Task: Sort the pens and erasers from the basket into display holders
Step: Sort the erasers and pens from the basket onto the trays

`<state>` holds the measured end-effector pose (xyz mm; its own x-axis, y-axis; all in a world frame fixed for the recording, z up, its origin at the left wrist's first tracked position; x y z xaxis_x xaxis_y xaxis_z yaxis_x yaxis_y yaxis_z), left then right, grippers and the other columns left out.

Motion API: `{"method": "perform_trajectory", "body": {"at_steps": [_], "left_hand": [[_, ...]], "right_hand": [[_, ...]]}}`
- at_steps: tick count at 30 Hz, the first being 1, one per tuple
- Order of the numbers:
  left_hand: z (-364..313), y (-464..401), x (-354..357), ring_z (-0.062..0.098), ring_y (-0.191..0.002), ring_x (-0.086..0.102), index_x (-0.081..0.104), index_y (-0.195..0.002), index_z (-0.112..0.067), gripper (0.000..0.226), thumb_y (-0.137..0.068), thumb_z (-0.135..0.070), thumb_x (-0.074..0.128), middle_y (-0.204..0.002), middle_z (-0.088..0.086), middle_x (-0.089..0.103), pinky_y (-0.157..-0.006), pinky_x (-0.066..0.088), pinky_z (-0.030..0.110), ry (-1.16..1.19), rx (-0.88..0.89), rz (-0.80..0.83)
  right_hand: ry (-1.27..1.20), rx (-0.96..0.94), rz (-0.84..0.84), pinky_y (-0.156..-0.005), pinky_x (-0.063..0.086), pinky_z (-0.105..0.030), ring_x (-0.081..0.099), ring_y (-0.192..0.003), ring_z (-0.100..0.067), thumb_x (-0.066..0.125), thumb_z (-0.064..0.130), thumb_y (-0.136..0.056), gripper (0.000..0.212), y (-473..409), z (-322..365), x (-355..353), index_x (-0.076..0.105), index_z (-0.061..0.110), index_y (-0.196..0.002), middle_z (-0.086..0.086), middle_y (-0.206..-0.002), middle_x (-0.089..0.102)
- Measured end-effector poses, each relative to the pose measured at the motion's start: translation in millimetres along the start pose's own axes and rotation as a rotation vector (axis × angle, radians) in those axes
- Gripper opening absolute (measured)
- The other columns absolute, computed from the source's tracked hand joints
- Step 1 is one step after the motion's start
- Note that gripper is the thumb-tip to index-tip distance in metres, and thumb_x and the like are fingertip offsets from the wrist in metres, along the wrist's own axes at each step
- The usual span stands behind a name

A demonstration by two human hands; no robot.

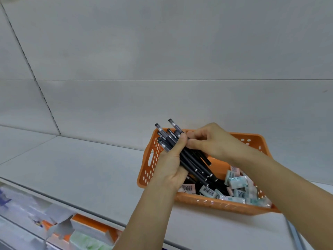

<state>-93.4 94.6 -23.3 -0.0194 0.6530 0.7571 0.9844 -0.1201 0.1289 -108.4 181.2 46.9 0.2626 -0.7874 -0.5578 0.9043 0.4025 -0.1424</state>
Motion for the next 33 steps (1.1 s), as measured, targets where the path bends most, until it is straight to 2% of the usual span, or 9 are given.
{"method": "perform_trajectory", "body": {"at_steps": [4, 7, 9, 13, 17, 22, 26, 30, 33], "left_hand": [[-6.8, 2.0, 1.3, 0.035, -0.103, 0.069, 0.069, -0.108, 0.002, 0.029, -0.084, -0.014, 0.067, -0.113, 0.022, 0.069, -0.087, 0.055, 0.055, -0.03, 0.006, 0.012], [-31.2, -1.0, 4.7, 0.029, -0.103, 0.069, 0.066, -0.107, -0.002, 0.019, -0.09, -0.008, 0.063, -0.108, 0.017, 0.072, -0.096, 0.05, 0.052, -0.022, 0.161, -0.021], [-47.3, -2.0, 14.3, 0.028, -0.101, 0.07, 0.062, -0.109, -0.005, 0.017, -0.092, -0.007, 0.06, -0.107, 0.016, 0.072, -0.093, 0.053, 0.049, -0.001, 0.249, 0.007], [-49.6, -3.3, 37.6, 0.028, -0.099, 0.071, 0.063, -0.106, -0.006, 0.016, -0.09, -0.006, 0.061, -0.103, 0.016, 0.073, -0.089, 0.055, 0.046, 0.007, 0.269, 0.091], [-25.1, -0.5, 49.4, 0.026, -0.093, 0.072, 0.063, -0.109, -0.005, 0.025, -0.085, -0.004, 0.065, -0.1, 0.015, 0.073, -0.084, 0.059, 0.038, -0.047, 0.214, 0.14], [-19.5, 1.3, 45.8, 0.029, -0.094, 0.07, 0.064, -0.109, -0.002, 0.023, -0.086, -0.007, 0.064, -0.098, 0.016, 0.071, -0.083, 0.058, 0.041, -0.166, 0.093, 0.252], [-14.0, 11.1, 47.4, 0.026, -0.085, 0.071, 0.065, -0.105, -0.002, 0.022, -0.084, -0.009, 0.064, -0.092, 0.014, 0.071, -0.079, 0.06, 0.04, -0.386, -0.043, 0.445], [0.5, 22.2, 51.2, 0.024, -0.079, 0.072, 0.068, -0.097, -0.005, 0.015, -0.084, -0.01, 0.062, -0.088, 0.013, 0.072, -0.075, 0.061, 0.039, -0.54, -0.189, 0.588], [4.8, 22.2, 48.4, 0.024, -0.077, 0.072, 0.069, -0.092, -0.008, 0.01, -0.083, -0.009, 0.063, -0.087, 0.014, 0.071, -0.074, 0.061, 0.039, -0.606, -0.223, 0.609]], "right_hand": [[0.068, 0.001, -0.018, -0.055, 0.041, -0.011, 0.059, -0.053, 0.008, 0.069, 0.027, -0.088, 0.016, 5.1, 0.2, 0.3, 0.077, 0.015, -0.085, 0.017, -0.058, 0.065], [-0.027, 0.008, -0.291, -0.071, 0.042, -0.018, 0.061, -0.075, 0.01, 0.059, 0.043, -0.091, 0.023, 14.7, -6.0, -16.0, 0.073, 0.025, -0.092, 0.02, -0.079, 0.069], [-0.353, 0.138, -0.463, -0.088, 0.047, -0.027, 0.063, -0.095, -0.003, 0.043, 0.054, -0.096, 0.038, 22.7, -28.6, -19.0, 0.065, 0.026, -0.109, 0.01, -0.103, 0.068], [-1.389, 0.385, -0.374, -0.102, 0.046, -0.042, 0.064, -0.108, -0.029, 0.036, 0.062, -0.095, 0.067, 21.0, -54.3, 35.0, 0.06, 0.004, -0.12, -0.019, -0.117, 0.066], [-1.659, 0.287, -0.406, -0.103, 0.046, -0.045, 0.067, -0.106, -0.035, 0.032, 0.057, -0.099, 0.065, 13.6, -42.1, 41.9, 0.061, 0.004, -0.121, -0.022, -0.112, 0.069], [-1.369, 0.203, -0.254, -0.083, 0.054, -0.04, 0.071, -0.096, -0.027, 0.041, 0.058, -0.094, 0.061, 14.1, -28.1, 25.8, 0.071, 0.006, -0.109, -0.015, -0.105, 0.073], [-0.944, 0.1, -0.083, -0.042, 0.048, -0.019, 0.06, -0.044, -0.007, 0.049, 0.054, -0.085, 0.066, 12.8, -11.2, 1.1, 0.059, -0.001, -0.121, 0.001, -0.053, 0.06], [-0.662, 0.065, 0.121, -0.096, 0.053, -0.042, 0.068, -0.103, -0.029, 0.071, 0.039, -0.08, 0.056, 9.5, 9.0, 4.7, 0.063, -0.001, -0.118, -0.019, -0.107, 0.071], [-0.694, 0.098, 0.135, -0.095, 0.053, -0.035, 0.067, -0.106, -0.024, 0.069, 0.019, -0.079, 0.023, 8.3, 9.0, 12.4, 0.07, 0.01, -0.101, -0.013, -0.113, 0.071]]}}
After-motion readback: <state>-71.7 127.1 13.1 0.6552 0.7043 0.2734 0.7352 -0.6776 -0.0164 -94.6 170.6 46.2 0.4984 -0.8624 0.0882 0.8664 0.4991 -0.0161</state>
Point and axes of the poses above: each hand's wrist, its own y-axis away from the middle knuckle, its own x-axis out of the palm, z = x × y, the point moved 8 cm from there along -y, towards the middle knuckle
